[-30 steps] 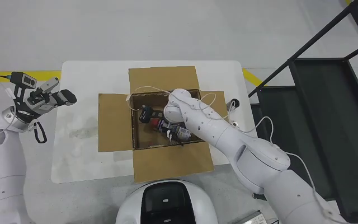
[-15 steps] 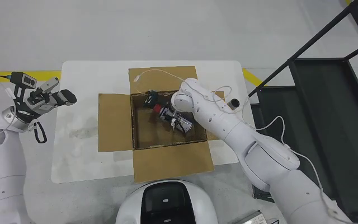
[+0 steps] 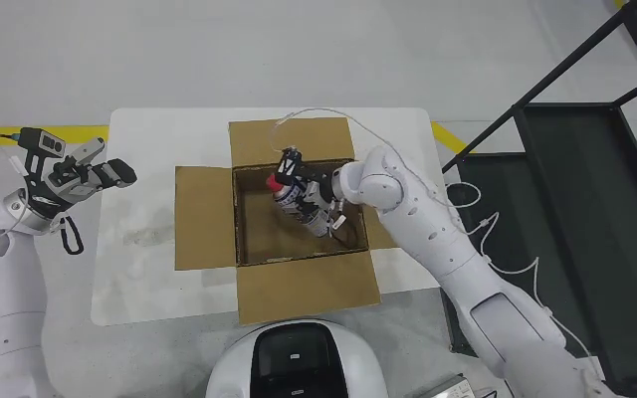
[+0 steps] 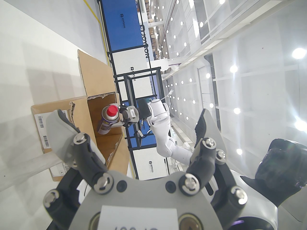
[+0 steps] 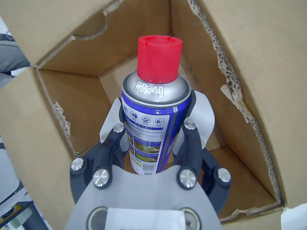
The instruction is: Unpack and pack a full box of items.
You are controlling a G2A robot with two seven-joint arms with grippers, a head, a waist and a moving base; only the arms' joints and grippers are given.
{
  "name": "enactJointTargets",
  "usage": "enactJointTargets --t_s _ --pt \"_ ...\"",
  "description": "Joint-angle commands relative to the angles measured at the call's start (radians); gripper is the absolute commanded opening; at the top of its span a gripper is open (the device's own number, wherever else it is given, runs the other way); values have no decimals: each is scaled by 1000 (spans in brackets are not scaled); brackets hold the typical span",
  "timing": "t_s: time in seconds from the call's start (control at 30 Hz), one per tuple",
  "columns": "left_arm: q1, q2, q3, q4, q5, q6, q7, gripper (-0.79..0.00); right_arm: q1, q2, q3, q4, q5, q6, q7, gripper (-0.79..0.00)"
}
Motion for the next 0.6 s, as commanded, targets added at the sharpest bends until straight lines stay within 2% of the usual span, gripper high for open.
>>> enactJointTargets --t_s 0.0,0.23,0.4,0.57 --pt "0 0 0 0 0 0 0 0 -43 12 40 -53 0 -10 -32 -785" --pt "0 0 0 0 0 0 0 0 -104 31 92 -106 39 -39 -124 -785" --pt "0 0 0 0 0 0 0 0 -119 43 115 -114 55 -58 -133 -785" --pt "0 0 0 0 0 0 0 0 -182 69 208 -172 71 -72 -158 -785"
